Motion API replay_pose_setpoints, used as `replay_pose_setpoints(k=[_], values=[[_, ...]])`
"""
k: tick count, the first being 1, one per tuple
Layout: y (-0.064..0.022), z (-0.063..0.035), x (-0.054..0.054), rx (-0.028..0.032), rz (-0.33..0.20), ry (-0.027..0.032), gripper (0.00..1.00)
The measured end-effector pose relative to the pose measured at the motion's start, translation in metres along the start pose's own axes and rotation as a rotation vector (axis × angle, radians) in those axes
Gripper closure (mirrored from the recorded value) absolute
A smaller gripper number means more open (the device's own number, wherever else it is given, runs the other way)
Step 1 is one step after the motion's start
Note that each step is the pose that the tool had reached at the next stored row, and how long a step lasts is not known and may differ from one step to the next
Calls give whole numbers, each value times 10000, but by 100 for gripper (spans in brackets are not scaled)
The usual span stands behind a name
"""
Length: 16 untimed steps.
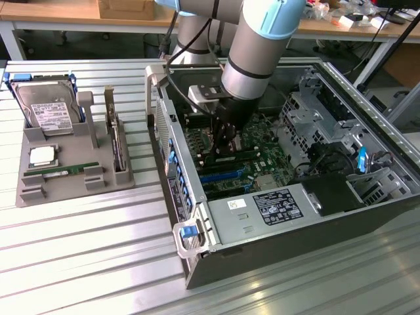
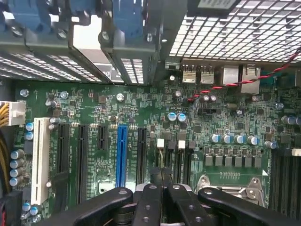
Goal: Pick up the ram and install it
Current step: 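Press down the ram until it locks into place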
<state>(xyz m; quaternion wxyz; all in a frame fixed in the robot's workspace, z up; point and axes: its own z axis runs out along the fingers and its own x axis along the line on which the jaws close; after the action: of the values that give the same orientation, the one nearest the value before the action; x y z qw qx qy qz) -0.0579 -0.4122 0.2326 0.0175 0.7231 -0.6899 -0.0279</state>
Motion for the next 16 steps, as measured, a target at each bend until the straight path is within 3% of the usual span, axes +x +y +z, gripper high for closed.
replay_pose_setpoints(k=[6, 8, 11, 13, 16], values=[[1, 35, 0, 7, -2, -35, 90], [6, -105, -2, 31, -3, -42, 90], [-215, -121, 8, -26, -4, -59, 90], [-318, -128, 14, -67, -3, -74, 90], [-613, -148, 27, -181, -6, -135, 90]])
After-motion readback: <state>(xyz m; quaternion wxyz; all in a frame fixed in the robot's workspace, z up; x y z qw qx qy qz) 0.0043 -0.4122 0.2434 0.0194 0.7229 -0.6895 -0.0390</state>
